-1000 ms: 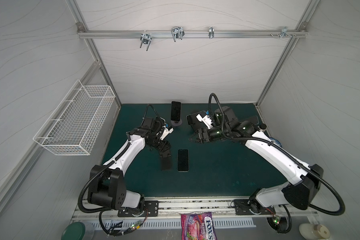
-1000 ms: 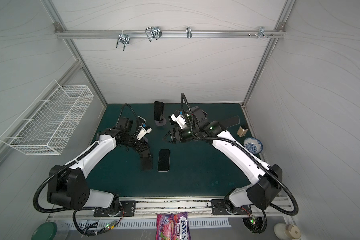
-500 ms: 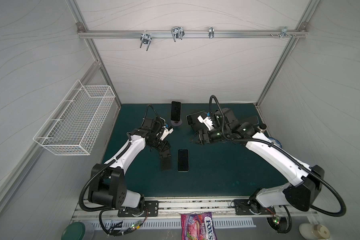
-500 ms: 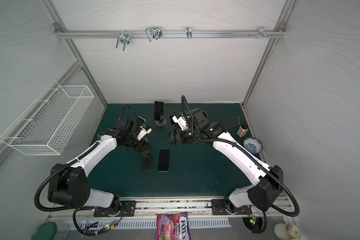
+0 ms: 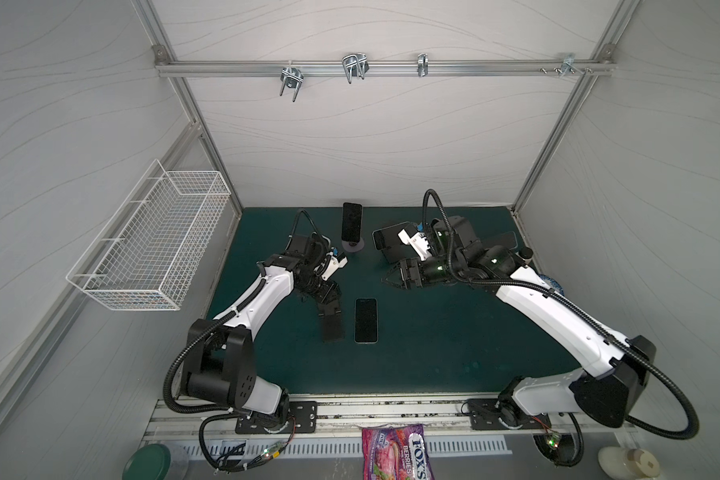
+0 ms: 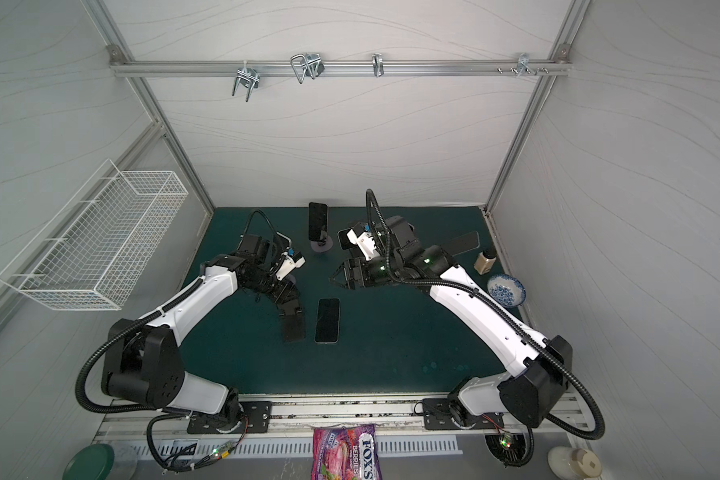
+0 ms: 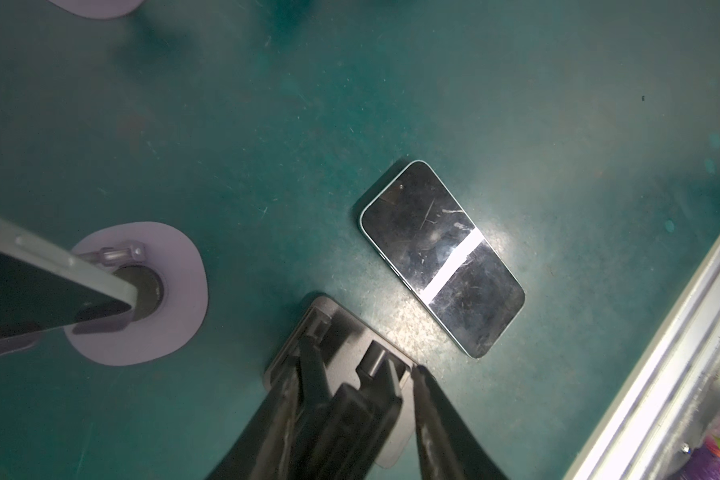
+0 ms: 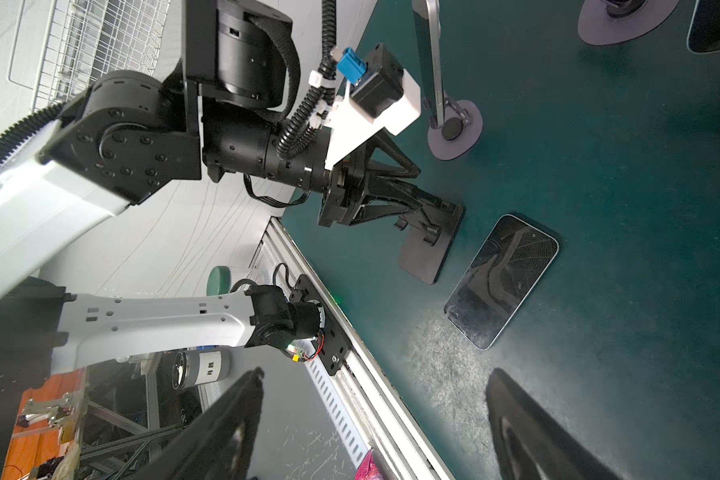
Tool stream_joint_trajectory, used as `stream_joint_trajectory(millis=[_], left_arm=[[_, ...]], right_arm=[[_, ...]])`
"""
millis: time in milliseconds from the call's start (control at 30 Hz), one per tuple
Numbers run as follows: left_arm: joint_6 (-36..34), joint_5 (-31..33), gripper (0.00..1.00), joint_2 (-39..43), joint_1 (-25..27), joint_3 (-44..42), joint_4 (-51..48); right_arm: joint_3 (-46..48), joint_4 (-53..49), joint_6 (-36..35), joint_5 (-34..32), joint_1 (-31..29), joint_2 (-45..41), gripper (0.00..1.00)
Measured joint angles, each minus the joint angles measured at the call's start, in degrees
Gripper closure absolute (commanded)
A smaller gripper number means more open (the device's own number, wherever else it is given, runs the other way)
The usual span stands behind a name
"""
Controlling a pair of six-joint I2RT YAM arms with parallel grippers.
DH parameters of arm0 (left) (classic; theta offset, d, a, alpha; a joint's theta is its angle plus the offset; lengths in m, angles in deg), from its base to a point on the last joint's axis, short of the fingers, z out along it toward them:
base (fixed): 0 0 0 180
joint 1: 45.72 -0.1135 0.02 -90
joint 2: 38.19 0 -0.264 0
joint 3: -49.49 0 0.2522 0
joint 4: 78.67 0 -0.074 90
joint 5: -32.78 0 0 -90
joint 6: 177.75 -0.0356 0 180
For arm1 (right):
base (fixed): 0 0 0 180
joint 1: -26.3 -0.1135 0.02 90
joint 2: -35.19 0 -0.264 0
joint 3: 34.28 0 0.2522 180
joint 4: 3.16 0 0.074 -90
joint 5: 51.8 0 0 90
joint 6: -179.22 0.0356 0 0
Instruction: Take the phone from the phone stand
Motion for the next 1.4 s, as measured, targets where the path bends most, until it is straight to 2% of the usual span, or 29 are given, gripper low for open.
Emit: stream_joint_trajectory(millis=[300, 567, 933, 1000, 1133, 1400], left_arm=[[-0.87, 0.85, 0.61, -3.30, 1.53, 2.78, -2.71], [-1.68, 2.01, 0.78, -3.10, 1.51, 2.80, -2.75], [-1.81, 1.68, 0.82, -2.89, 1.55, 2.80, -3.17], [-2.16, 1.51, 0.81, -2.86, 1.55, 2.80, -3.19], [-2.71, 1.51, 0.63, -2.54, 1.46, 2.80, -3.48], [-1.14, 1.57, 0.58, 3.02, 1.44, -0.52, -2.03]], right_arm=[[-0.09, -1.46, -0.57, -0.31, 0.00, -0.28, 0.15], [-0.11, -1.73, -1.03, -0.61, 0.00, -0.83, 0.15], [-0.17, -1.73, -1.05, -0.68, 0.00, -0.83, 0.15], [-0.17, -1.75, -1.05, -0.68, 0.00, -0.83, 0.15], [-0.17, -1.77, -1.14, -0.68, 0.00, -0.83, 0.15], [-0.22, -1.84, -1.33, -0.61, 0.00, -0.83, 0.15]])
